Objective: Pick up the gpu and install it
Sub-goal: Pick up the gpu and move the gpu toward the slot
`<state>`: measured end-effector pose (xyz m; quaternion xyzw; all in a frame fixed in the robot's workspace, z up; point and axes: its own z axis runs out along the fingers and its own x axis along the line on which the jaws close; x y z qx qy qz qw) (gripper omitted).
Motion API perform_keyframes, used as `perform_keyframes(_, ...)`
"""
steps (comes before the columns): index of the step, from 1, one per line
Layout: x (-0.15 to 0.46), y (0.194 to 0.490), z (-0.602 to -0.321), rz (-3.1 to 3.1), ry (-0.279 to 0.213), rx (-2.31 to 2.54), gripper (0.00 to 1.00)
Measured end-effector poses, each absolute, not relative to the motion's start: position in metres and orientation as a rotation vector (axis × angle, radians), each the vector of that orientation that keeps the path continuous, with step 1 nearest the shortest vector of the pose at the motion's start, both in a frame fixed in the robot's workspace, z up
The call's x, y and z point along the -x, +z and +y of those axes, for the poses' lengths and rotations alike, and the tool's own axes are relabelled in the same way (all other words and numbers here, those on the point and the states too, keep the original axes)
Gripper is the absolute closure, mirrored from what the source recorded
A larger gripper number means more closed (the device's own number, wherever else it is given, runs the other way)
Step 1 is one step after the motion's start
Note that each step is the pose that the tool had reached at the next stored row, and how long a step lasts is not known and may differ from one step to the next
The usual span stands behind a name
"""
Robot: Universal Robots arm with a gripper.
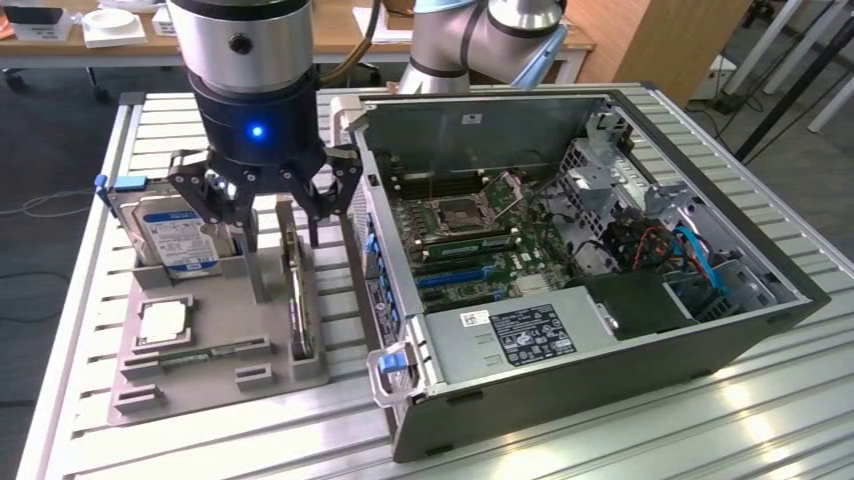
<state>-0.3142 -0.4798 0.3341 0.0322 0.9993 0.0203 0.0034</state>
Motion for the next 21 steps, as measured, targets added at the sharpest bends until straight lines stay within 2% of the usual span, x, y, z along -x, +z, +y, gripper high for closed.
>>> perform_keyframes(21, 0.313, 0.296, -0.480, 3.132, 0.064, -0.101, 0.41)
